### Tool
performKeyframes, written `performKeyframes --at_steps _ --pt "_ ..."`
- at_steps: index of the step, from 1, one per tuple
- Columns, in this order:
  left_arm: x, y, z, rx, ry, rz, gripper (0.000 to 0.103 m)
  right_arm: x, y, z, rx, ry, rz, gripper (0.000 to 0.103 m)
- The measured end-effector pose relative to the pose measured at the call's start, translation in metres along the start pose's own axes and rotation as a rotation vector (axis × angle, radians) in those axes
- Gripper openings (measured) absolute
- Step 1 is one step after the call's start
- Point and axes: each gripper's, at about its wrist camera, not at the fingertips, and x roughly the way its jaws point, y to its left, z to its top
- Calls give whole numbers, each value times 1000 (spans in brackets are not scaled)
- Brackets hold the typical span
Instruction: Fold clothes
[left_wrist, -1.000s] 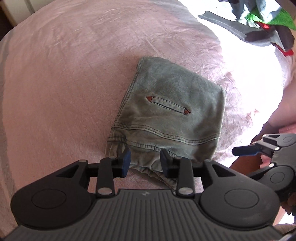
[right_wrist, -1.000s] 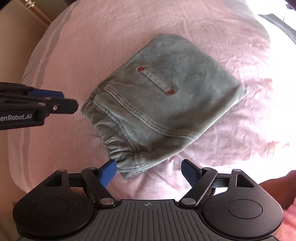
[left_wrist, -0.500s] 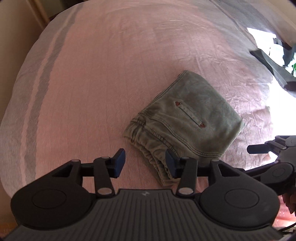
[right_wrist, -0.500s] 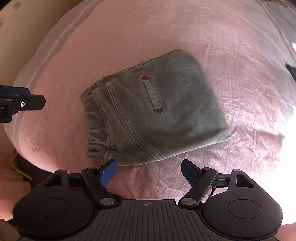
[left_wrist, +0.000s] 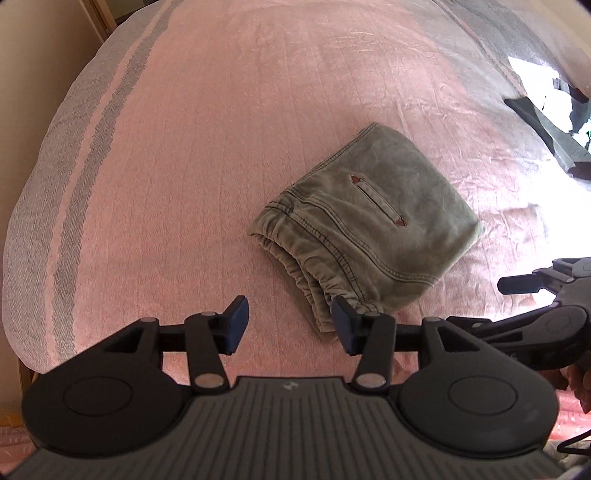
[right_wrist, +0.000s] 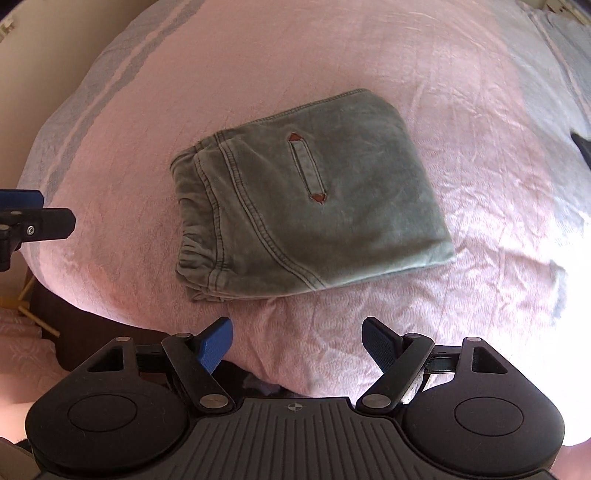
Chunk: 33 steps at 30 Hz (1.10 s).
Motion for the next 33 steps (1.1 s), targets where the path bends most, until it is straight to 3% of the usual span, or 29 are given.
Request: performKeyframes --at_steps 10,17,26,33 --pt "-2 21 -3 37 -29 -45 50 -3 23 0 31 -20 -41 80" --pt "-3 35 -7 0 -30 -62 50 -6 31 9 6 -37 -66 80" --pt "-4 33 -16 -110 -17 -19 50 -2 33 22 -134 -29 -49 80" --pt "-4 -3 -23 -240 8 35 51 -7 -1 28 -253 2 -31 80"
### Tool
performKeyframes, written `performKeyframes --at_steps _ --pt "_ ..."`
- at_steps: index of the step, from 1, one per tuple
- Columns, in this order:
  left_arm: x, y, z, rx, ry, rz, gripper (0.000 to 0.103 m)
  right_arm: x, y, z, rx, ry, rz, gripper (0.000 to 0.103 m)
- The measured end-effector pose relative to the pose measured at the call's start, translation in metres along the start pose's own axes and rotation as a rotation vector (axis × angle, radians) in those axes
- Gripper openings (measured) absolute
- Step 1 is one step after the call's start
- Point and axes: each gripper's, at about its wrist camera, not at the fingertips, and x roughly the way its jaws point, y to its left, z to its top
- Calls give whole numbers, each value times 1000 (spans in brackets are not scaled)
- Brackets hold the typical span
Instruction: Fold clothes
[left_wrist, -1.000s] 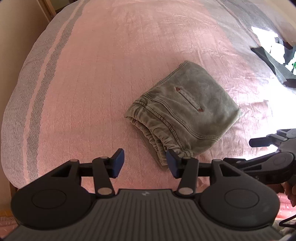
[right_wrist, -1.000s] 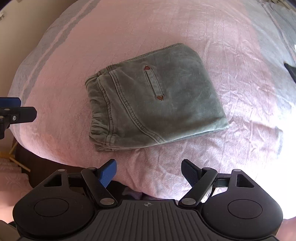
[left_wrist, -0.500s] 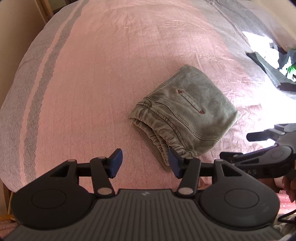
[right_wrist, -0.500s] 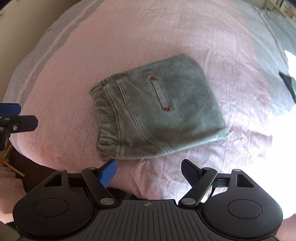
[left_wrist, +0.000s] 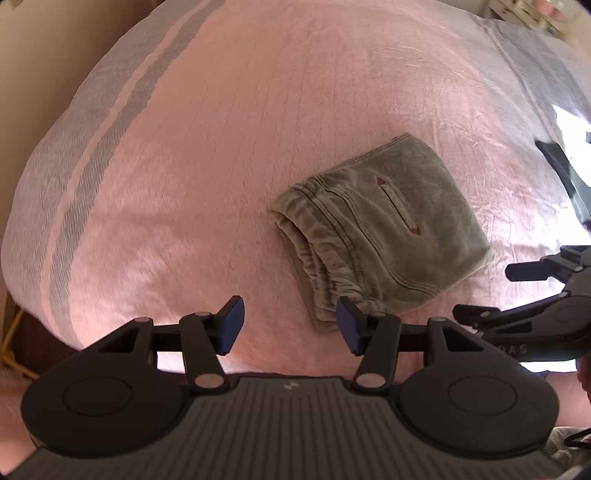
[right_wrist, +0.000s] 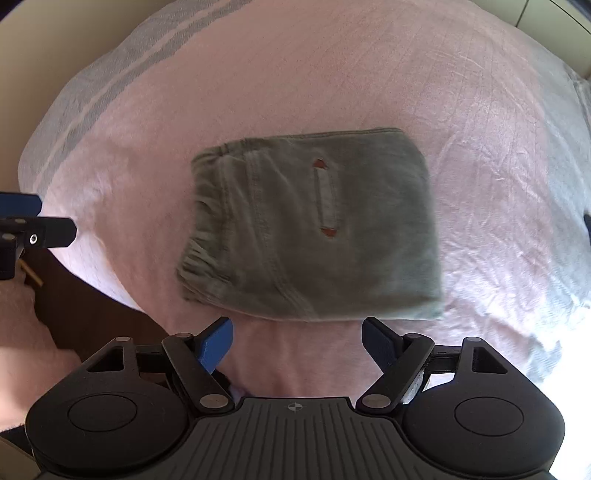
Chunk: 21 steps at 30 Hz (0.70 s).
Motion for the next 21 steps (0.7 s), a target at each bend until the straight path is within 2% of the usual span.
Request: performKeyframes --at_steps 12,21 --pt "2 -73 -25 -156 19 57 54 -5 -61 -14 -169 13 44 80" --pt "3 -103 -24 -167 13 87 54 -3 -87 -19 -210 28 78 80"
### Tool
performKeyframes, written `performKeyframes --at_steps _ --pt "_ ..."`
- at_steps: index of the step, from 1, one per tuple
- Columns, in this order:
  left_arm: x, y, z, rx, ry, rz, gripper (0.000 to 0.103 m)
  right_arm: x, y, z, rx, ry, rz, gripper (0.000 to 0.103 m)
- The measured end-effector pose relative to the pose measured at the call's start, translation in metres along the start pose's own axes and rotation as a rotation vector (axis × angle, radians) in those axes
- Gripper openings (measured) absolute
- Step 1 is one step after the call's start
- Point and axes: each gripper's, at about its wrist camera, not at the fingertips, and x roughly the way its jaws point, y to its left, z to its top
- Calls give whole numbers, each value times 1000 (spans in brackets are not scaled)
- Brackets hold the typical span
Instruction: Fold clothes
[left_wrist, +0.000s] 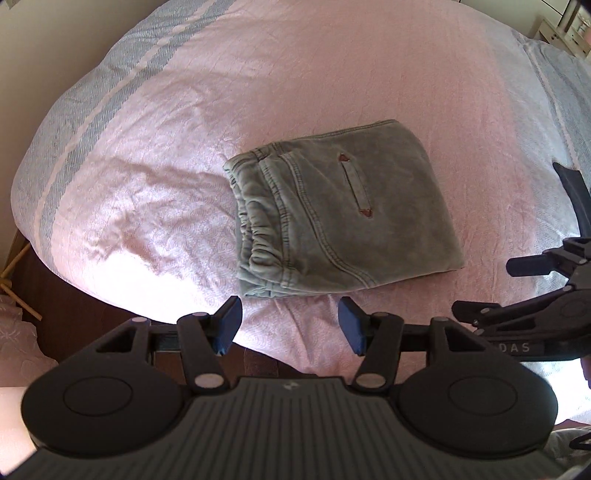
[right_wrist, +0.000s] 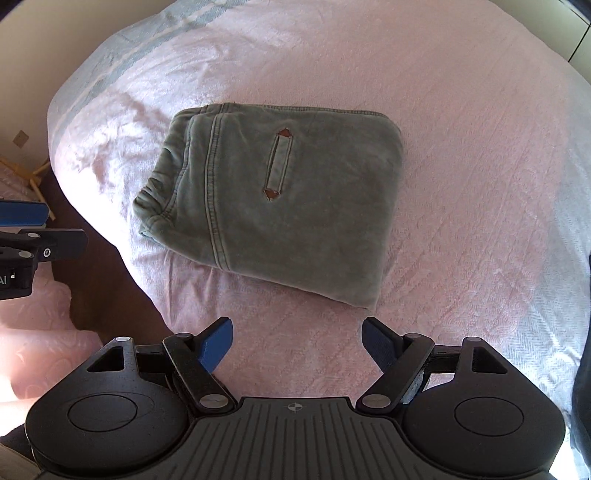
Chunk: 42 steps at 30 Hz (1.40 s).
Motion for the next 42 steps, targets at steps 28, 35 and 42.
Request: performKeyframes --at_steps 28,35,42 --pt "55 46 39 -143 -63 -104 55 31 -67 53 107 -102 123 80" --pt "112 102 43 -306 -73 -300 55 63 -118 67 284 -109 240 80" --pt "178 132 35 -433 -33 -447 60 103 -145 72 364 -98 330 80"
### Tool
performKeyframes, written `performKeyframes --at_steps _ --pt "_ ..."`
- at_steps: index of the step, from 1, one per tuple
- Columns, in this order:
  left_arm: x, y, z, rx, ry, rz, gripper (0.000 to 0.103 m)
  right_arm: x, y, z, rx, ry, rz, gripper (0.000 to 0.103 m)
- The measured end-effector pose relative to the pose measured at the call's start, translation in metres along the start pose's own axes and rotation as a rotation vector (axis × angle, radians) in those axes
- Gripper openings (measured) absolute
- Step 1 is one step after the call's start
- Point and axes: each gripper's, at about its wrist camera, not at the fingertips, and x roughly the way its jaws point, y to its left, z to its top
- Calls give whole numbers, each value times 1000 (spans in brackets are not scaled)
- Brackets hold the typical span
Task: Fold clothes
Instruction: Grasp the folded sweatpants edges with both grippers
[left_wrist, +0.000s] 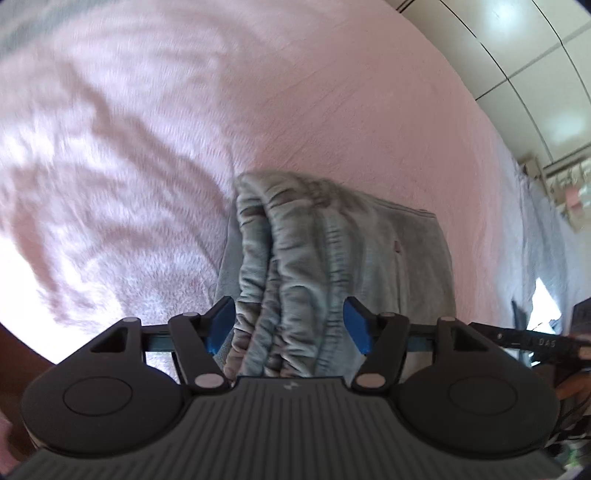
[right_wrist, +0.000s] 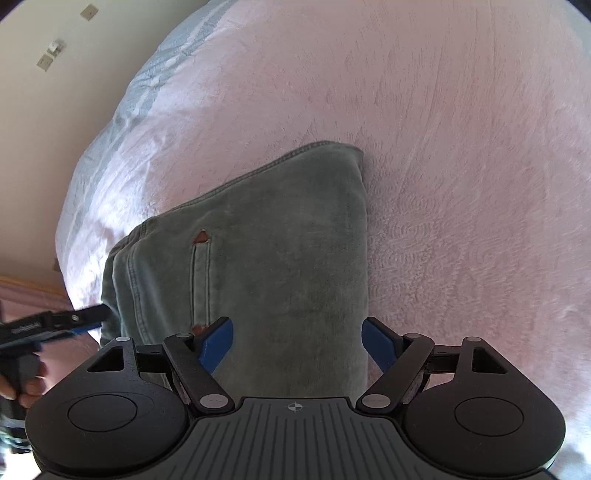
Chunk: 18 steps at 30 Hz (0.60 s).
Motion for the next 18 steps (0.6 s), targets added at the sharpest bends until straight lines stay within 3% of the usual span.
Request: performKeyframes --at_steps 7,14,18 --pt "20 44 -8 -82 -12 -158 85 18 -36 1 143 -34 119 80" --pt "44 73 -12 -170 -12 -339 88 37 -65 2 191 -11 213 79" --pt "53 70 -12 -195 -23 -377 87 59 -71 5 250 -16 280 79"
